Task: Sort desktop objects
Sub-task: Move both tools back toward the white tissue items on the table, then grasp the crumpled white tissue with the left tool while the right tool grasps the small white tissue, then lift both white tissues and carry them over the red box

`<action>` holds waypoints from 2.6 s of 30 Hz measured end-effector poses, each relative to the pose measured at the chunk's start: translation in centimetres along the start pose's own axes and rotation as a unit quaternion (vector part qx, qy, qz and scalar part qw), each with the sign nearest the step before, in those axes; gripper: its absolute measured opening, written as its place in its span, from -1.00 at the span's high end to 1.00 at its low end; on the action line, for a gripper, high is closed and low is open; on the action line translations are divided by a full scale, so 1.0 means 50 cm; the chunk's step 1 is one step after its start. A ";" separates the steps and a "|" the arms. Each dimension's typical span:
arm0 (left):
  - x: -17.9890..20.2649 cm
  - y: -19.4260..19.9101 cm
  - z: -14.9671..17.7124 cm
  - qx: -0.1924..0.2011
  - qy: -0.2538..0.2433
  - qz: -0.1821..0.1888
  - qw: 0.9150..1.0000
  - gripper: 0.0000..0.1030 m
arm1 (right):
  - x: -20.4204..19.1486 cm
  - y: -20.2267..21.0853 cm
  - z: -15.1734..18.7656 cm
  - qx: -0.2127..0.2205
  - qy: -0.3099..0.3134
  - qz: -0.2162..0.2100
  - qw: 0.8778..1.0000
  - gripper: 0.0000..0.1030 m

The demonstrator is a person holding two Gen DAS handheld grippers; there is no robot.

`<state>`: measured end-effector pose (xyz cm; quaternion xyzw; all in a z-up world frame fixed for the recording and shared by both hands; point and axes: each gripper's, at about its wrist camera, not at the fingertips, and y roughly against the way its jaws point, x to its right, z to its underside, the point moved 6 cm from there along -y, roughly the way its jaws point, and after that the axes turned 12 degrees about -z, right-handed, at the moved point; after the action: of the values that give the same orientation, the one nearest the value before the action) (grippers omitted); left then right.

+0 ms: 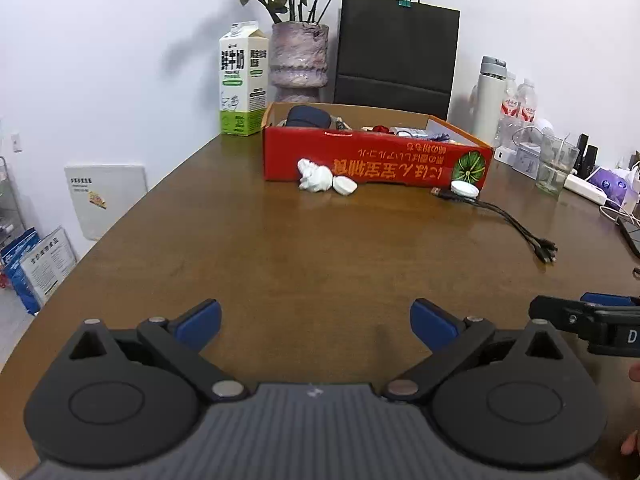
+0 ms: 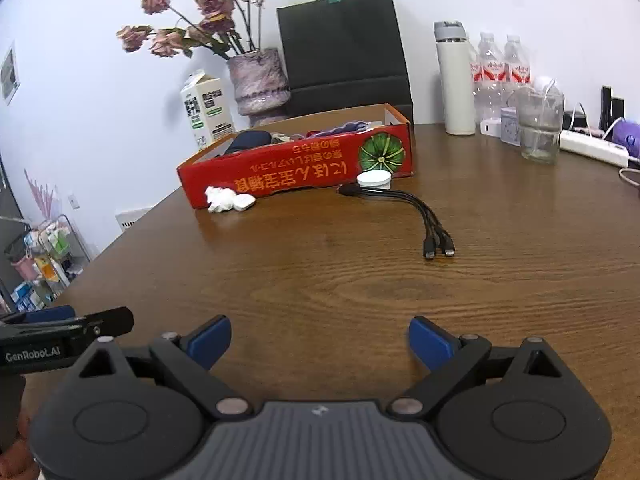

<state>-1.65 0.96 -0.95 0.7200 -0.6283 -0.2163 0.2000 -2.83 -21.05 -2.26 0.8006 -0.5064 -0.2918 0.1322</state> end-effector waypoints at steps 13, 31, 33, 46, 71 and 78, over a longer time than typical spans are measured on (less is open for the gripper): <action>0.052 -0.238 -0.223 0.015 -0.049 0.036 0.998 -0.87 | 0.041 -0.125 -0.171 0.007 0.054 0.009 0.998 -0.73; 0.005 -0.398 -0.242 -0.069 0.059 0.120 0.989 0.65 | -0.088 -0.432 -0.208 -0.094 0.145 -0.068 0.983 -0.16; 0.001 -0.397 -0.242 -0.067 0.063 0.115 0.989 0.65 | -0.092 -0.451 -0.217 -0.091 0.142 -0.064 0.984 -0.09; -0.043 -0.317 -0.225 -0.021 0.052 0.035 0.998 0.76 | -0.115 -0.442 -0.217 -0.073 0.145 -0.055 0.985 0.50; 0.052 0.017 -0.047 0.029 0.020 0.004 0.999 0.75 | 0.019 0.026 -0.056 0.055 0.038 0.044 0.997 0.50; 0.050 0.047 -0.029 0.028 0.005 -0.012 1.000 0.75 | 0.002 0.087 -0.033 0.080 0.041 0.040 0.995 0.50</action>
<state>-2.44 -1.80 1.41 0.7339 -0.6245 -0.1974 0.1799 -4.99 -23.27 1.24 0.7989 -0.5539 -0.2121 0.1002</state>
